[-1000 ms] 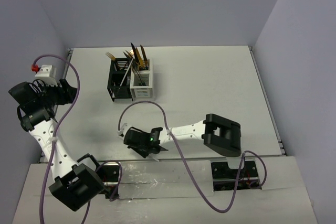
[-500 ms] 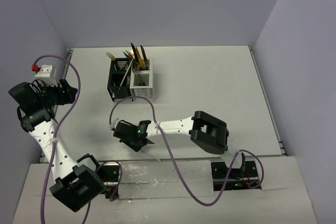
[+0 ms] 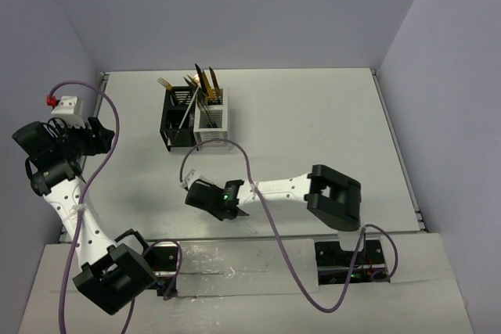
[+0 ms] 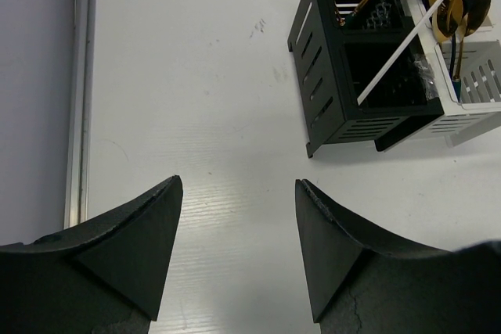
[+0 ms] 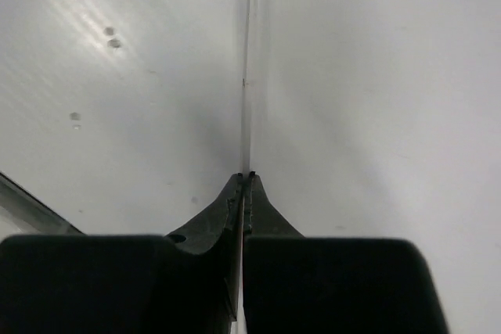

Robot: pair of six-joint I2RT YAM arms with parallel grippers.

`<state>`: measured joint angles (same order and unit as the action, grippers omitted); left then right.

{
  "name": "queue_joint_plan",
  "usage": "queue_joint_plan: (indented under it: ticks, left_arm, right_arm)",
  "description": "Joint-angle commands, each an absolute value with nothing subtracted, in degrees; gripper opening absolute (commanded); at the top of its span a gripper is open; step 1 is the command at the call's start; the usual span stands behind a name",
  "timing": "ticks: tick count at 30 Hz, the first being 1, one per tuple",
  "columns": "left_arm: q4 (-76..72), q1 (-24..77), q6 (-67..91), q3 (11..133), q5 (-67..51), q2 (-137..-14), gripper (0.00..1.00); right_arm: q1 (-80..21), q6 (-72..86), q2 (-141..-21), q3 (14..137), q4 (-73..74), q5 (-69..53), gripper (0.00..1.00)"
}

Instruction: Sort the eating utensils into containers

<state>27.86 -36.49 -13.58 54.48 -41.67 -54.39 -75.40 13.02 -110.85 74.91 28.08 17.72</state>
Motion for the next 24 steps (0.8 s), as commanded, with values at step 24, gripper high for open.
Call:
queue_joint_plan:
  ticks: [24]
  left_arm:
    - [24.8, -37.1, -12.7, 53.8, -43.2, -55.9, 0.69]
  right_arm:
    - [-59.5, -12.2, -136.1, 110.0, -66.8, 40.2, 0.00]
